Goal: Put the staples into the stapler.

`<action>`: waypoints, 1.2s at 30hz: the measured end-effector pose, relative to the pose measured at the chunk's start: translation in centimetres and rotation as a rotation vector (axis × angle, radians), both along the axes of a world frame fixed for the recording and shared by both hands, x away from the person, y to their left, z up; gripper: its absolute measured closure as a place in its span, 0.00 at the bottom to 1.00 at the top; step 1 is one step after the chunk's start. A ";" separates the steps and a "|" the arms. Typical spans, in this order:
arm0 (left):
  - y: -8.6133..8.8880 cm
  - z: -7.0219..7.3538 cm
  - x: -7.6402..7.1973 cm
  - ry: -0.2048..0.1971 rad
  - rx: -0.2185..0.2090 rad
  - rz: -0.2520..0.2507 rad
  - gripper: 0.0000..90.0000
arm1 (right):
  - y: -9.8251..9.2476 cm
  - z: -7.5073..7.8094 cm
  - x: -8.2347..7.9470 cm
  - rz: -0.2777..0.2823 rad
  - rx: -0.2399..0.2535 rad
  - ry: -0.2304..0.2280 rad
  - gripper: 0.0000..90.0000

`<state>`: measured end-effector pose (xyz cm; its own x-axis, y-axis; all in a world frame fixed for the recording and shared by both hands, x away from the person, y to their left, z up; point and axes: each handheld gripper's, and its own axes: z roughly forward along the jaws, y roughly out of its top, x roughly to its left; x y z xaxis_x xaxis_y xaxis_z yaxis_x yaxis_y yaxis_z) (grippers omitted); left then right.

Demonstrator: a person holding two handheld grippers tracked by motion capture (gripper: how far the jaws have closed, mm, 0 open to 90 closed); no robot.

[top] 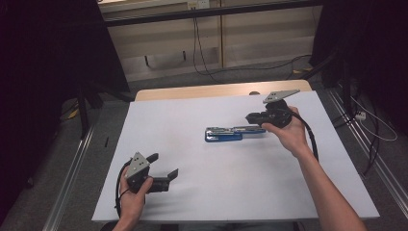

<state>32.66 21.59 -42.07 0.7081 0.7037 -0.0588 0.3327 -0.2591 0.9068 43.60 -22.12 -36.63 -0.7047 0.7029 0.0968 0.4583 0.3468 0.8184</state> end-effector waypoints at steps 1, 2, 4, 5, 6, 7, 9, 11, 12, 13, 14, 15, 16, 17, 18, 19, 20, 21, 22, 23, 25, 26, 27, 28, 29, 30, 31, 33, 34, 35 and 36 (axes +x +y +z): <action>0.0 0.0 0.0 0.000 0.000 0.000 0.05 | 0.1 0.0 0.1 0.003 0.001 0.001 0.88; 0.0 0.0 0.0 -0.001 0.000 0.000 0.05 | 0.2 0.0 0.2 0.006 0.002 0.004 0.88; 0.0 0.0 0.0 0.001 -0.001 -0.002 0.05 | 0.6 0.1 0.2 0.018 0.008 0.005 0.88; 0.0 0.0 0.0 0.001 -0.001 -0.001 0.05 | 0.7 0.1 0.2 0.022 0.005 0.004 0.88; 0.0 0.0 0.0 0.001 -0.001 -0.001 0.05 | 0.9 0.2 0.3 0.027 0.002 0.005 0.88; 0.0 0.0 0.0 0.001 0.000 -0.001 0.05 | 1.0 0.3 0.3 0.031 0.001 0.006 0.88; 0.0 0.0 0.0 -0.002 0.000 0.001 0.06 | 1.3 0.4 0.5 0.038 0.001 0.004 0.88; 0.0 0.1 -0.1 -0.004 0.001 -0.001 0.06 | 1.6 0.4 0.7 0.039 0.003 0.005 0.88; 0.0 0.1 -0.1 -0.002 0.002 -0.001 0.06 | 1.7 0.4 0.8 0.041 0.003 0.008 0.88; 0.0 0.0 -0.1 -0.002 -0.001 0.000 0.06 | 1.8 0.4 0.9 0.043 0.006 0.013 0.88; 0.0 0.0 0.0 -0.001 -0.002 0.000 0.06 | 1.9 0.3 1.1 0.049 0.005 0.019 0.88; 0.0 0.0 0.0 -0.001 -0.002 0.001 0.06 | 2.0 0.3 1.2 0.053 0.004 0.024 0.88; 0.0 0.0 0.0 -0.001 -0.002 0.000 0.06 | 2.2 0.3 1.3 0.057 0.005 0.028 0.88; 0.0 0.0 0.0 0.000 -0.003 0.000 0.06 | 2.3 0.3 1.4 0.060 0.004 0.029 0.88; 0.0 0.0 0.0 -0.003 -0.002 -0.003 0.06 | 2.5 0.3 1.4 0.066 0.004 0.029 0.88; 0.0 0.0 0.0 0.000 -0.002 -0.001 0.06 | 2.7 0.3 1.5 0.068 0.006 0.032 0.88; 0.0 0.0 0.0 -0.001 0.000 -0.003 0.06 | 2.9 0.3 1.6 0.073 0.006 0.032 0.88; 0.0 0.1 0.0 -0.001 -0.001 -0.003 0.06 | 3.1 0.3 1.7 0.079 0.004 0.032 0.88; 0.0 0.1 0.0 -0.001 0.001 -0.003 0.06 | 3.3 0.2 1.8 0.084 0.002 0.031 0.88; 0.0 0.1 -0.1 -0.001 0.000 -0.003 0.06 | 3.5 0.2 1.9 0.087 0.001 0.032 0.88; 0.0 0.0 -0.1 0.000 0.000 -0.004 0.06 | 3.9 0.1 2.0 0.094 -0.001 0.035 0.88; 0.0 0.0 -0.1 0.001 -0.002 -0.004 0.06 | 4.1 0.1 2.0 0.102 -0.003 0.036 0.88; 0.0 0.0 0.0 0.000 -0.002 -0.005 0.06 | 4.3 0.0 2.1 0.107 -0.001 0.039 0.88; 0.0 0.0 0.0 0.001 -0.003 -0.006 0.06 | 4.5 0.0 2.2 0.117 0.001 0.042 0.88; 0.0 0.0 0.0 0.000 -0.003 -0.006 0.06 | 4.7 -0.1 2.2 0.123 -0.005 0.045 0.88; 0.0 0.0 0.0 0.000 -0.003 -0.007 0.06 | 4.9 -0.1 2.3 0.127 -0.013 0.042 0.88; 0.0 0.0 0.0 0.000 -0.004 -0.006 0.06 | 5.0 -0.1 2.4 0.131 -0.009 0.041 0.88; 0.0 0.1 0.0 0.000 -0.005 -0.006 0.06 | 5.4 0.1 2.5 0.140 -0.008 0.037 0.88; 0.0 0.1 0.0 0.000 -0.004 -0.007 0.06 | 5.6 0.2 2.6 0.144 -0.007 0.034 0.88; 0.0 0.1 0.0 0.000 -0.002 -0.008 0.06 | 5.8 0.2 2.6 0.147 -0.007 0.033 0.88; 0.0 0.1 0.0 0.001 -0.006 -0.007 0.06 | 6.0 0.2 2.7 0.150 -0.012 0.031 0.88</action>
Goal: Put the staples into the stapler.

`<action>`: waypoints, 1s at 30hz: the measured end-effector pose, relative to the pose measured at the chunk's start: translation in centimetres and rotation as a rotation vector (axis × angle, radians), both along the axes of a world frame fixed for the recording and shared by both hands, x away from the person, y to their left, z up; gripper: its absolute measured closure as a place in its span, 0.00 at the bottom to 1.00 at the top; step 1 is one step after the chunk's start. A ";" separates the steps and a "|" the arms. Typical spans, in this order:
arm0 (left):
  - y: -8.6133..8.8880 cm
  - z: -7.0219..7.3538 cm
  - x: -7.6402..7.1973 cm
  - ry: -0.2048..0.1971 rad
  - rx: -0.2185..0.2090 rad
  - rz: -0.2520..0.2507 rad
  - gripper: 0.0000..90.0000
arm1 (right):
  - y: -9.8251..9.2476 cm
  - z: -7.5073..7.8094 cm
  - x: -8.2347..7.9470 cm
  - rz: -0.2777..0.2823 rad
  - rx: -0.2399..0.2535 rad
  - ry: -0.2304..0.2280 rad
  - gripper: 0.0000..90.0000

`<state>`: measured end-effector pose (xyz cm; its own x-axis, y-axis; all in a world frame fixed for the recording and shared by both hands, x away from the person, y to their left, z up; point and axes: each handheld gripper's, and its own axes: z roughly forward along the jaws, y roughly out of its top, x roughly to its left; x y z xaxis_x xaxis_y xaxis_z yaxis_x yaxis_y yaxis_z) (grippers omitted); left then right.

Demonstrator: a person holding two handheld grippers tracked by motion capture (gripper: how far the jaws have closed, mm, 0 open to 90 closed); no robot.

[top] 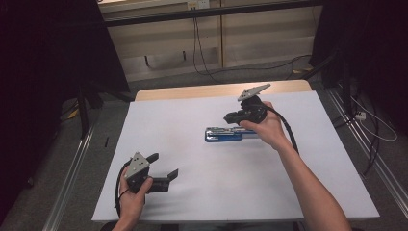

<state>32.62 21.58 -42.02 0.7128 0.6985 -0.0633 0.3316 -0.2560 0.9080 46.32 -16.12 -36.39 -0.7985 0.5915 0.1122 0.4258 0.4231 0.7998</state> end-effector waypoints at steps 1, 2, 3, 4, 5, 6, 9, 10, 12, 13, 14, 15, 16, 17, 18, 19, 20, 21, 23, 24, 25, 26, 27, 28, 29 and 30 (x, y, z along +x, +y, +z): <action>0.0 0.0 0.0 0.000 0.002 -0.001 0.06 | 0.2 0.0 0.1 0.004 -0.006 -0.001 0.88; 0.0 0.0 0.0 0.000 0.001 -0.001 0.06 | 0.3 0.0 0.2 0.009 -0.009 0.000 0.88; 0.0 0.0 0.0 0.000 -0.001 -0.001 0.06 | 0.5 0.0 0.3 0.009 -0.016 -0.001 0.88; 0.0 0.0 0.0 -0.001 0.002 -0.002 0.06 | 0.6 0.0 0.4 0.008 -0.018 -0.001 0.88; 0.0 0.0 0.0 -0.001 0.001 -0.002 0.06 | 0.7 0.0 0.5 0.007 -0.015 0.001 0.88; 0.0 0.0 0.0 -0.001 0.000 -0.001 0.06 | 0.8 -0.1 0.6 0.007 -0.016 0.004 0.88; 0.0 0.0 0.0 0.002 -0.001 -0.002 0.06 | 1.2 -0.1 0.8 0.016 -0.026 0.006 0.88; 0.0 0.0 0.0 0.002 -0.002 -0.001 0.06 | 1.4 -0.1 0.9 0.020 -0.029 0.003 0.88; 0.0 0.0 0.1 0.003 0.000 -0.001 0.06 | 1.7 -0.1 1.0 0.023 -0.028 0.001 0.88; 0.0 0.0 0.1 0.004 0.000 -0.003 0.06 | 1.8 -0.1 1.1 0.026 -0.031 0.002 0.88; -0.1 -0.1 0.1 0.006 -0.003 -0.004 0.06 | 1.9 -0.2 1.2 0.029 -0.034 0.002 0.88; -0.1 -0.1 0.1 0.008 0.000 -0.006 0.06 | 2.0 -0.3 1.4 0.027 -0.033 0.004 0.88; -0.2 -0.1 0.0 0.010 0.000 -0.010 0.06 | 2.0 -0.4 1.5 0.022 -0.032 0.008 0.88; -0.3 -0.2 0.0 0.011 0.001 -0.015 0.06 | 2.1 -0.5 1.7 0.020 -0.037 0.011 0.88; -0.3 -0.1 0.0 0.008 0.005 -0.020 0.06 | 2.2 -0.6 1.9 0.020 -0.041 0.013 0.88; -0.4 -0.1 -0.1 0.009 0.002 -0.023 0.06 | 2.3 -0.7 2.0 0.021 -0.048 0.015 0.88; -0.4 -0.1 -0.1 0.006 0.002 -0.024 0.06 | 2.4 -0.8 2.1 0.021 -0.053 0.016 0.88; -0.4 -0.1 -0.1 0.007 -0.004 -0.022 0.06 | 2.6 -0.8 2.2 0.021 -0.056 0.016 0.88; -0.2 -0.1 0.0 0.010 -0.001 -0.017 0.06 | 2.9 -0.9 2.3 0.022 -0.058 0.017 0.88; -0.2 -0.1 0.0 0.011 -0.002 -0.014 0.05 | 3.0 -0.9 2.4 0.024 -0.053 0.015 0.88; -0.1 -0.1 0.0 0.010 -0.002 -0.010 0.05 | 3.2 -1.0 2.4 0.030 -0.049 0.015 0.88; -0.1 -0.1 0.0 0.009 -0.001 -0.011 0.05 | 3.3 -1.0 2.5 0.029 -0.056 0.013 0.88; -0.1 -0.1 0.0 0.009 -0.001 -0.012 0.06 | 3.4 -1.1 2.6 0.025 -0.062 0.012 0.88; -0.1 0.0 0.0 0.009 -0.001 -0.012 0.06 | 3.5 -1.1 2.7 0.023 -0.068 0.013 0.88; -0.1 0.0 0.0 0.008 -0.002 -0.013 0.06 | 3.6 -1.2 2.8 0.022 -0.069 0.012 0.88; -0.1 0.0 0.0 0.008 -0.002 -0.015 0.06 | 3.7 -1.2 2.8 0.025 -0.070 0.014 0.88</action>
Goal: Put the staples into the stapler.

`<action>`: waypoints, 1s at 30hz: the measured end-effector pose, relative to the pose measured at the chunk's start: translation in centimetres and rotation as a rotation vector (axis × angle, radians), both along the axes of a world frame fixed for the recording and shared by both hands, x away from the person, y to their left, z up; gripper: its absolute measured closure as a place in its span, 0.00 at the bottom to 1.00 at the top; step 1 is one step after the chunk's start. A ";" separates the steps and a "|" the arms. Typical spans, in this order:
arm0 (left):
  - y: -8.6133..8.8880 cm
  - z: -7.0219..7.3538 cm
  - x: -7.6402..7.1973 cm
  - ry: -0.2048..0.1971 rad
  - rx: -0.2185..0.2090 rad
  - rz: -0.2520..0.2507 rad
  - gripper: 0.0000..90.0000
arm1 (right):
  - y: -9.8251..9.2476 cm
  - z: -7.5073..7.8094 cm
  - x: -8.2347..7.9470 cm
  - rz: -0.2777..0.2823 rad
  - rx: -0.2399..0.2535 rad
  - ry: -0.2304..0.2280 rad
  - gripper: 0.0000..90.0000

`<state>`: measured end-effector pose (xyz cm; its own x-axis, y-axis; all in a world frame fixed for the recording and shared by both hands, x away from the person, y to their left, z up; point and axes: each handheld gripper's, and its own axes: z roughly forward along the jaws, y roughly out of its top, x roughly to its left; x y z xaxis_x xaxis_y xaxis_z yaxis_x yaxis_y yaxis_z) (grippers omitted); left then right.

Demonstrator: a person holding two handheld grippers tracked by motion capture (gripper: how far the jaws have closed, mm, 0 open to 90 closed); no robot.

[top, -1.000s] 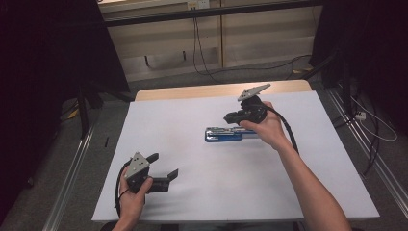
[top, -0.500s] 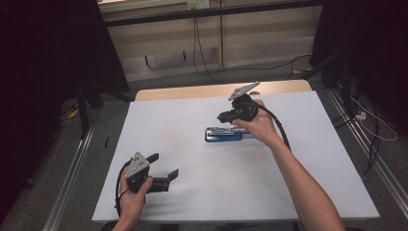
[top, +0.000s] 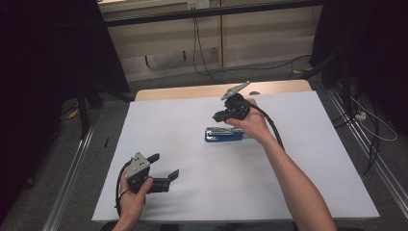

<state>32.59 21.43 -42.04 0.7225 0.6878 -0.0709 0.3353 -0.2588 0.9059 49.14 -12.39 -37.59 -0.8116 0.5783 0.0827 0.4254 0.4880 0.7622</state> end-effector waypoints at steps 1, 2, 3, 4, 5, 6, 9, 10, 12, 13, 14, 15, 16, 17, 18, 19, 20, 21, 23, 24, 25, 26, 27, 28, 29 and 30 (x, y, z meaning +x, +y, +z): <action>0.0 0.0 0.0 0.002 -0.001 0.000 0.06 | 0.1 -0.1 0.1 0.000 -0.002 0.001 0.88; -0.1 0.0 0.0 -0.001 0.001 -0.002 0.06 | 0.1 -0.1 0.1 0.003 -0.003 0.001 0.88; -0.1 0.0 0.0 -0.001 0.002 -0.006 0.06 | 0.1 -0.2 0.2 0.000 -0.003 0.003 0.88; -0.2 0.0 -0.1 0.002 -0.003 -0.009 0.06 | 0.1 -0.2 0.3 -0.002 -0.003 0.004 0.88; -0.2 0.0 0.0 -0.001 0.002 -0.012 0.06 | 0.1 -0.2 0.4 -0.004 -0.006 0.006 0.88; -0.2 0.0 0.0 0.000 0.003 -0.014 0.06 | 0.2 -0.2 0.5 -0.007 -0.001 0.006 0.88; -0.2 0.0 0.0 0.000 0.003 -0.013 0.06 | 0.3 -0.2 0.7 -0.008 -0.007 0.006 0.88; -0.2 0.0 0.0 0.003 -0.003 -0.009 0.06 | 0.4 -0.2 0.8 -0.005 -0.007 0.007 0.88; -0.1 0.0 0.0 0.000 0.000 -0.006 0.06 | 0.6 -0.3 0.9 0.001 -0.016 0.007 0.88; -0.1 0.0 0.0 0.003 -0.001 -0.004 0.06 | 0.7 -0.3 0.9 0.010 -0.025 0.000 0.88; -0.1 0.0 0.0 0.003 -0.001 -0.004 0.06 | 0.8 -0.4 0.9 0.015 -0.033 -0.006 0.88; -0.1 0.0 -0.1 0.003 -0.001 -0.004 0.06 | 0.9 -0.4 0.9 0.023 -0.036 -0.015 0.88; -0.1 0.0 -0.1 0.003 -0.001 -0.003 0.06 | 0.9 -0.4 1.0 0.037 -0.032 -0.025 0.88; -0.1 0.0 0.0 0.000 0.001 -0.005 0.06 | 0.9 -0.5 1.0 0.043 -0.029 -0.028 0.88; -0.1 0.0 -0.1 -0.003 0.001 -0.005 0.06 | 0.9 -0.5 1.0 0.045 -0.031 -0.032 0.88; -0.1 0.0 -0.1 -0.006 0.002 -0.007 0.06 | 0.9 -0.5 1.1 0.048 -0.036 -0.039 0.88; -0.1 0.1 -0.1 -0.006 0.001 -0.008 0.06 | 0.9 -0.6 1.1 0.055 -0.039 -0.044 0.88; -0.1 0.1 -0.1 -0.006 0.001 -0.009 0.06 | 0.9 -0.6 1.1 0.063 -0.040 -0.051 0.88; -0.1 0.1 -0.1 -0.007 0.004 -0.010 0.06 | 1.0 -0.7 1.1 0.073 -0.049 -0.057 0.88; -0.1 0.0 -0.1 -0.006 0.004 -0.009 0.06 | 1.0 -0.8 1.1 0.073 -0.050 -0.054 0.88; -0.1 0.0 -0.1 -0.005 0.002 -0.008 0.06 | 1.0 -0.9 1.2 0.078 -0.051 -0.054 0.88; -0.1 0.0 -0.1 -0.006 0.002 -0.008 0.06 | 1.0 -0.9 1.2 0.081 -0.053 -0.053 0.88; -0.1 0.1 -0.1 -0.007 0.002 -0.008 0.06 | 1.0 -1.0 1.2 0.089 -0.060 -0.055 0.88; -0.1 0.1 -0.1 -0.005 -0.002 -0.006 0.06 | 1.0 -1.0 1.2 0.096 -0.061 -0.051 0.88; -0.1 0.1 -0.1 -0.007 -0.002 -0.006 0.06 | 1.0 -1.1 1.2 0.099 -0.061 -0.050 0.88; -0.1 0.1 -0.1 -0.008 -0.003 -0.006 0.06 | 1.0 -1.1 1.2 0.103 -0.060 -0.049 0.88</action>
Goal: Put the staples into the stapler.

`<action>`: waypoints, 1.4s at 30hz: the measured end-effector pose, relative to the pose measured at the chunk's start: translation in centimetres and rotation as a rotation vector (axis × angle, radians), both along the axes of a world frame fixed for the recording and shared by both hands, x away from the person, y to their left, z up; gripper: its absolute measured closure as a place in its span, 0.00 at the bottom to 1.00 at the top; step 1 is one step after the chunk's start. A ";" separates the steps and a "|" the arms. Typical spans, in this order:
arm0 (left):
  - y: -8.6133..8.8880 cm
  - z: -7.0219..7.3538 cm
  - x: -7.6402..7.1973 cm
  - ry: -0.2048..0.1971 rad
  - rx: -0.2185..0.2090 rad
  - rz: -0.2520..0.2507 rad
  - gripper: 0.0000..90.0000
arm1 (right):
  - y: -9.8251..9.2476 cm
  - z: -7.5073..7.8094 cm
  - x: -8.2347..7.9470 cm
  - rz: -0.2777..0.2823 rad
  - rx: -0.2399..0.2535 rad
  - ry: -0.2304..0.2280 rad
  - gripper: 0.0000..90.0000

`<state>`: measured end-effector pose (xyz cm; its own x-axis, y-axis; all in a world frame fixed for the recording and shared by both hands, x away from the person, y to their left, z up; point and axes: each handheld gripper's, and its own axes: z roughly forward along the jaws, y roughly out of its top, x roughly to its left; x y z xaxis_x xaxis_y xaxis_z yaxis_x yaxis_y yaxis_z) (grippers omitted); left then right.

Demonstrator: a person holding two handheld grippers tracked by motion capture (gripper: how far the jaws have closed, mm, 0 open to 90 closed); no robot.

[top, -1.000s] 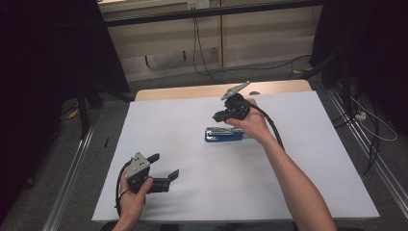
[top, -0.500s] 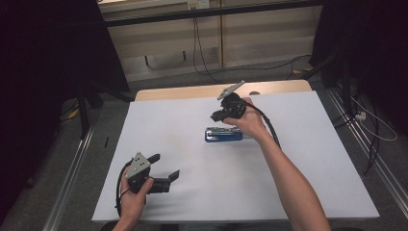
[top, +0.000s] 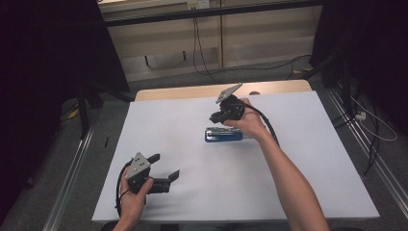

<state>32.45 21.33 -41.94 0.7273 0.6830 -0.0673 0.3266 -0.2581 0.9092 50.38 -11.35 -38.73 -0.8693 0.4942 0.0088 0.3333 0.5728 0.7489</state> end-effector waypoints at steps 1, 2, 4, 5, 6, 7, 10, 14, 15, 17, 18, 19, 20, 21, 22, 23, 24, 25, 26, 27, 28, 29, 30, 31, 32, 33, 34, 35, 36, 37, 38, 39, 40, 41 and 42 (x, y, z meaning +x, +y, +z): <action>0.0 0.0 0.0 -0.001 0.001 0.001 0.06 | 0.1 -0.1 0.0 0.001 0.008 0.005 0.88; 0.0 0.0 0.0 -0.002 0.002 -0.002 0.06 | 0.1 -0.1 0.0 0.005 0.008 0.005 0.88; -0.1 0.0 0.0 0.000 0.003 -0.005 0.06 | 0.1 -0.3 0.1 0.015 -0.005 0.004 0.88; -0.1 0.0 0.0 0.002 0.001 -0.005 0.06 | 0.1 -0.4 0.1 0.017 -0.003 0.010 0.88; -0.1 0.0 0.0 0.002 0.002 -0.004 0.06 | 0.1 -0.4 0.1 0.025 -0.007 0.009 0.88; 0.0 0.0 0.0 0.002 -0.001 -0.002 0.06 | 0.2 -0.5 0.1 0.026 -0.011 0.011 0.88; 0.0 0.0 0.1 0.001 0.001 0.001 0.06 | 0.4 -0.8 0.2 0.040 -0.002 0.020 0.88; 0.0 0.0 0.1 0.001 0.003 0.000 0.06 | 0.8 -1.1 0.1 0.044 -0.004 0.030 0.88; 0.0 0.0 0.1 0.001 0.003 -0.001 0.06 | 0.8 -1.1 0.1 0.047 -0.007 0.032 0.88; 0.0 0.0 0.0 0.001 0.000 0.002 0.06 | 0.8 -1.3 0.2 0.048 -0.016 0.032 0.88; 0.0 0.0 0.0 0.001 0.000 0.001 0.06 | 0.8 -1.3 0.2 0.049 -0.016 0.033 0.88; 0.0 0.0 0.0 0.001 0.000 0.000 0.06 | 0.8 -1.4 0.2 0.049 -0.016 0.036 0.88; 0.0 0.0 0.0 0.001 0.000 0.001 0.06 | 0.7 -1.5 0.3 0.052 -0.019 0.034 0.88; 0.0 0.0 0.0 0.002 0.000 0.002 0.06 | 0.7 -1.5 0.3 0.051 -0.020 0.031 0.88; 0.0 0.0 0.0 0.003 -0.001 0.003 0.06 | 0.6 -1.5 0.4 0.047 -0.023 0.028 0.88; 0.0 0.0 0.0 0.003 -0.001 0.003 0.06 | 0.6 -1.6 0.5 0.052 -0.025 0.025 0.88; 0.0 0.0 0.0 0.002 0.000 0.002 0.05 | 0.7 -1.6 0.5 0.055 -0.030 0.027 0.88; 0.0 0.0 0.0 0.003 0.000 0.001 0.06 | 0.8 -1.7 0.4 0.055 -0.033 0.032 0.88; 0.0 0.0 0.0 0.001 0.003 0.002 0.06 | 0.8 -1.8 0.4 0.061 -0.035 0.032 0.88; 0.0 0.0 0.0 0.003 0.001 0.003 0.06 | 0.8 -1.8 0.4 0.065 -0.038 0.031 0.88; 0.0 0.0 0.0 0.003 0.001 0.002 0.06 | 0.8 -1.8 0.4 0.069 -0.043 0.030 0.88; 0.0 0.0 0.0 0.002 0.002 0.000 0.06 | 0.8 -1.9 0.4 0.072 -0.049 0.030 0.88; 0.1 0.0 0.0 0.002 0.002 0.000 0.06 | 0.8 -1.9 0.4 0.076 -0.053 0.029 0.88; 0.1 0.0 0.0 0.002 0.001 0.001 0.06 | 0.9 -1.9 0.4 0.081 -0.060 0.032 0.88; 0.1 0.0 0.0 0.002 0.002 0.000 0.06 | 0.9 -2.0 0.3 0.084 -0.059 0.036 0.88; 0.1 0.0 0.0 0.000 0.006 -0.002 0.06 | 0.9 -2.0 0.3 0.085 -0.061 0.037 0.88; 0.0 0.0 0.0 0.003 0.005 -0.001 0.06 | 0.9 -2.0 0.3 0.090 -0.068 0.035 0.88; 0.0 -0.1 0.0 0.002 0.007 -0.005 0.06 | 0.9 -2.0 0.3 0.092 -0.070 0.038 0.88; 0.0 -0.1 0.0 0.002 0.007 -0.005 0.06 | 0.9 -2.1 0.4 0.097 -0.075 0.034 0.88; 0.0 -0.1 0.0 0.001 0.007 -0.007 0.06 | 0.9 -2.1 0.4 0.094 -0.082 0.040 0.88; 0.0 -0.1 0.0 0.003 0.005 -0.006 0.06 | 0.8 -2.2 0.4 0.098 -0.093 0.033 0.88; 0.0 0.0 0.0 0.003 0.005 -0.005 0.06 | 0.8 -2.2 0.4 0.098 -0.099 0.037 0.88; 0.0 0.0 0.0 0.000 0.008 -0.006 0.06 | 0.7 -2.3 0.5 0.101 -0.102 0.037 0.88; 0.0 0.0 0.0 0.001 0.008 -0.005 0.06 | 0.7 -2.3 0.5 0.104 -0.102 0.038 0.88; 0.0 0.0 0.0 0.001 0.007 -0.004 0.06 | 0.7 -2.3 0.5 0.111 -0.105 0.038 0.88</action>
